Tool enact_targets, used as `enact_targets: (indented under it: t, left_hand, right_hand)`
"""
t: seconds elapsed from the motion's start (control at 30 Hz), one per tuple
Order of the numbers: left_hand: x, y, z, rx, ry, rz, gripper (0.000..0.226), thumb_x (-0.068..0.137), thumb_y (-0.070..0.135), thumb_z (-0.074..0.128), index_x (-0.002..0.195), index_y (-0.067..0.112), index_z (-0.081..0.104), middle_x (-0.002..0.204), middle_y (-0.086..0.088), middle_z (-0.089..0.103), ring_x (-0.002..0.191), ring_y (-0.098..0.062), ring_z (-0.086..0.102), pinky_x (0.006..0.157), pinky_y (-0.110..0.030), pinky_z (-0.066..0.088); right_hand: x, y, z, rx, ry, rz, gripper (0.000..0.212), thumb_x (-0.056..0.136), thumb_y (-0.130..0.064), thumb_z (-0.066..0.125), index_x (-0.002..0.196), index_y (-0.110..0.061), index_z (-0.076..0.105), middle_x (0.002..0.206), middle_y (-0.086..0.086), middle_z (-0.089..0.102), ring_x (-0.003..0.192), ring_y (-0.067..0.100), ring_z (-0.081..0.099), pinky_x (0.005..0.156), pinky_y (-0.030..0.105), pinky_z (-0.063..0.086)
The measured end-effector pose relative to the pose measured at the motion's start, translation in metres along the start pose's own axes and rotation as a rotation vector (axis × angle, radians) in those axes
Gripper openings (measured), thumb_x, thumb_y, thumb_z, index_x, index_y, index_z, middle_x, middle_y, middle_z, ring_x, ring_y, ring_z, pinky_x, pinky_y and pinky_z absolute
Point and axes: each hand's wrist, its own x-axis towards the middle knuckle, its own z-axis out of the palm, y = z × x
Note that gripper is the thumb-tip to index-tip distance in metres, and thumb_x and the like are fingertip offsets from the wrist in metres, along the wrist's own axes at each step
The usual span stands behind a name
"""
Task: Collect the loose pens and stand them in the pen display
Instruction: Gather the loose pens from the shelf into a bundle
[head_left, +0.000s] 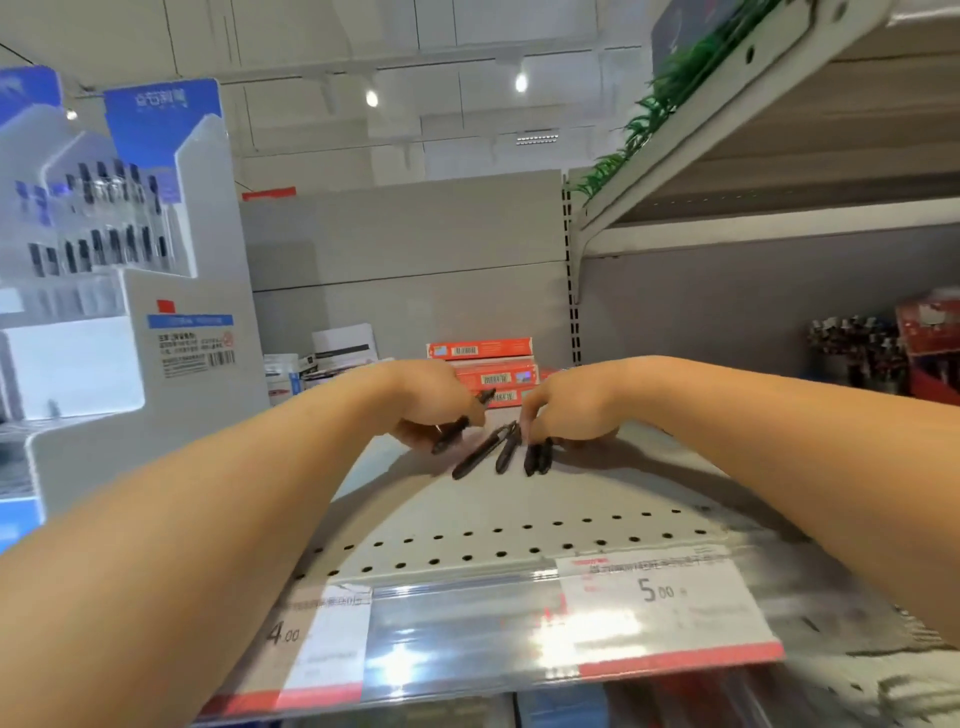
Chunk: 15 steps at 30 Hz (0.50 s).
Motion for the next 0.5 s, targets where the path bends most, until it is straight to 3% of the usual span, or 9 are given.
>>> enact_targets:
  t: [0.1,0.2,0.3,0.4,0.5]
  left_hand:
    - [0.004,-0.003,-0.003,-0.055,0.090,0.007,0.015,0.095,0.025,0.054,0.095,0.011,0.058,0.073,-0.006,0.067,0.058,-0.017,0.064,0.056,-0.025,0.057]
    - [0.008,-0.001,0.007,0.023,0.041,-0.001,0.015,0.096,0.019,0.043,0.088,0.010,0.053,0.069,-0.009,0.060,0.053,-0.021,0.056,0.054,-0.024,0.049]
    - [0.015,0.002,0.022,0.214,0.022,0.035,0.026,0.095,0.028,0.050,0.076,0.012,0.059,0.054,-0.004,0.061,0.046,-0.021,0.056,0.055,-0.025,0.047]
    - [0.017,0.005,0.026,0.345,0.029,0.079,0.026,0.090,0.030,0.055,0.071,0.013,0.062,0.042,0.000,0.059,0.033,-0.016,0.054,0.050,-0.025,0.049]
    - [0.013,0.006,0.025,0.388,0.035,0.111,0.017,0.090,0.026,0.056,0.090,0.013,0.066,0.072,-0.005,0.069,0.058,-0.020,0.062,0.070,-0.032,0.058]
  right_hand:
    - [0.003,-0.007,0.000,0.063,0.025,0.089,0.018,0.103,-0.031,0.052,0.112,-0.019,0.063,0.092,0.001,0.063,0.075,0.018,0.060,0.066,0.029,0.054]
    - [0.009,-0.011,0.002,0.065,0.075,0.152,0.024,0.102,-0.029,0.054,0.118,-0.013,0.061,0.091,0.003,0.063,0.075,0.020,0.061,0.063,0.027,0.052]
    - [0.015,-0.008,0.008,0.020,0.157,0.155,0.015,0.101,-0.028,0.053,0.105,-0.016,0.061,0.083,0.002,0.060,0.065,0.017,0.056,0.051,0.024,0.044]
    - [0.017,-0.003,0.013,-0.032,0.230,0.142,0.013,0.098,-0.033,0.056,0.091,-0.022,0.059,0.081,-0.001,0.061,0.065,0.014,0.056,0.050,0.024,0.038]
    - [0.014,0.000,0.015,-0.033,0.256,0.154,0.016,0.095,-0.037,0.059,0.083,-0.026,0.056,0.082,-0.003,0.061,0.068,0.012,0.056,0.052,0.025,0.038]
